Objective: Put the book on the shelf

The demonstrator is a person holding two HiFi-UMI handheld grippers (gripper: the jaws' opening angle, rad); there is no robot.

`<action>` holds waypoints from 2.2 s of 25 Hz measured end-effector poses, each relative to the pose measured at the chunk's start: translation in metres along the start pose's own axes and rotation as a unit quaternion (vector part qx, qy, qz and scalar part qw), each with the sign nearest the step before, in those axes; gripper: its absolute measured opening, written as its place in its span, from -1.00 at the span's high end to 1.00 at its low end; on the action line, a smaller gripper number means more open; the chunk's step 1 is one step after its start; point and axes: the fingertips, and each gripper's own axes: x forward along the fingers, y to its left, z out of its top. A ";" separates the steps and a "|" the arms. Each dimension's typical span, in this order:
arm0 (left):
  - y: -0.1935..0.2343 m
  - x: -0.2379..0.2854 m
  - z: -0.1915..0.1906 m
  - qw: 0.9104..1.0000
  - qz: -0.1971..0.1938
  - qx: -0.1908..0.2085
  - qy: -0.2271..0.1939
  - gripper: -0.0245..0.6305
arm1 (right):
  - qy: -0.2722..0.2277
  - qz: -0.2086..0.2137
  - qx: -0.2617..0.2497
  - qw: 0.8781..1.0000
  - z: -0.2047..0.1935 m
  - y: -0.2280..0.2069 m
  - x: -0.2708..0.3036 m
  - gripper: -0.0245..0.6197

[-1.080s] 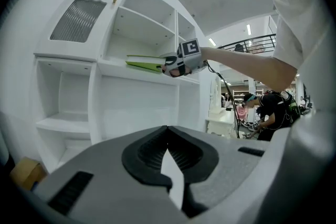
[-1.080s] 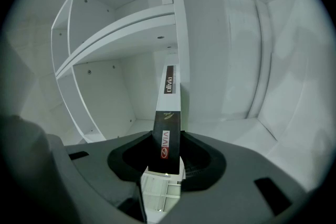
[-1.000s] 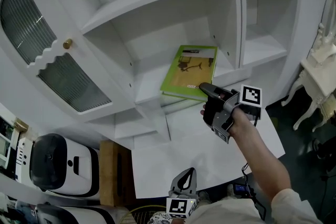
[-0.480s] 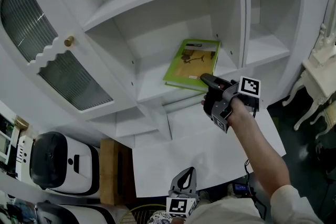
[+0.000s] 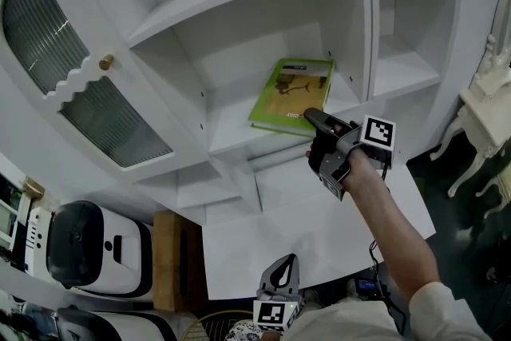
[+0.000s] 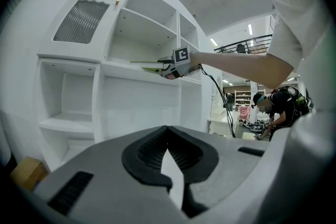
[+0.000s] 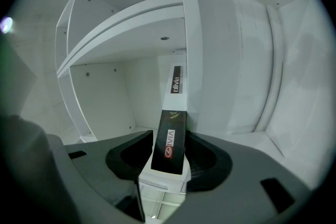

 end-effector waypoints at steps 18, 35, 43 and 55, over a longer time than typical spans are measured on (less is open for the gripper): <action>-0.009 -0.009 0.001 1.000 0.005 0.003 -0.004 0.92 | 0.004 -0.009 -0.024 1.000 -0.004 -0.005 -0.024 0.15; -0.026 -0.007 0.000 1.000 -0.012 0.011 0.000 0.92 | 0.010 -0.048 -0.077 0.996 -0.026 -0.024 -0.093 0.84; -0.037 -0.004 0.002 1.000 -0.020 0.013 -0.001 0.92 | 0.021 -0.008 -0.104 0.994 -0.044 -0.015 -0.120 0.87; -0.061 0.014 0.005 0.999 -0.041 0.010 0.000 0.92 | 0.077 -0.096 -0.448 0.886 -0.089 -0.036 -0.173 0.87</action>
